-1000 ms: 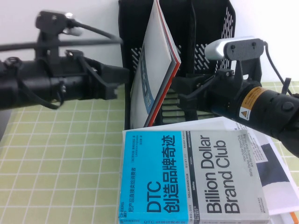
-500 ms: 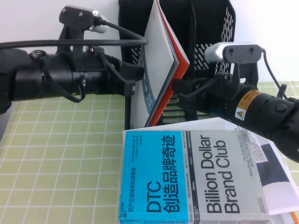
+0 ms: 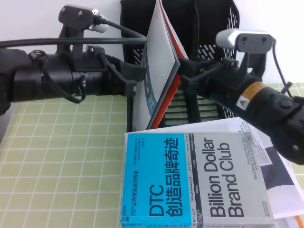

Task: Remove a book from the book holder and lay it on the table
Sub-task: Pick up the right side book from the book shelf

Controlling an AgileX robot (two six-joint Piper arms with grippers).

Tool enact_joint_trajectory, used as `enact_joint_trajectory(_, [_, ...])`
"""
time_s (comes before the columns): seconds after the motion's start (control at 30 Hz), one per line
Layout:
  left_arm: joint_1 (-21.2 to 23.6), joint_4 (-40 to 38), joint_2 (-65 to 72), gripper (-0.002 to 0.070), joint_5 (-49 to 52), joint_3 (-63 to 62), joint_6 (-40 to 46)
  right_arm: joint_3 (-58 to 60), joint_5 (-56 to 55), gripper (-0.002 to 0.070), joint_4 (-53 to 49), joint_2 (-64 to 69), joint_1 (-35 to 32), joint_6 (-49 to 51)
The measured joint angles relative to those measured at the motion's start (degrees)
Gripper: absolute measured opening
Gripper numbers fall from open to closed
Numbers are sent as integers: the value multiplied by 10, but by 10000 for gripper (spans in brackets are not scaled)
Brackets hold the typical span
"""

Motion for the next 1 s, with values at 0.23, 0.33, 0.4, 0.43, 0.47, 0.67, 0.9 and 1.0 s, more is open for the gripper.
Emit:
enact_joint_trajectory(0.23, [0,0,0,-3,0,0,-2,-64,12,287,-7,62,0,7])
enact_joint_trajectory(0.33, [0,1,0,-3,0,0,-3,-88,13,287,-22,83,0,22])
enact_joint_trajectory(0.4, [0,4,0,-3,0,0,-3,-99,13,286,-39,96,0,37])
enact_joint_trajectory(0.43, [0,5,0,-3,0,0,-3,-104,11,286,-49,101,0,45])
enact_joint_trajectory(0.47, [0,6,0,-3,0,0,-3,-108,10,285,-55,104,0,52])
enact_joint_trajectory(0.67, [0,9,0,-3,0,0,-5,-112,21,283,-76,140,0,70])
enact_joint_trajectory(0.9, [0,9,0,-3,0,0,-5,-112,14,257,-93,153,0,93])
enact_joint_trajectory(1.0, [0,9,0,-3,0,0,-5,-112,-11,198,-95,153,0,88])
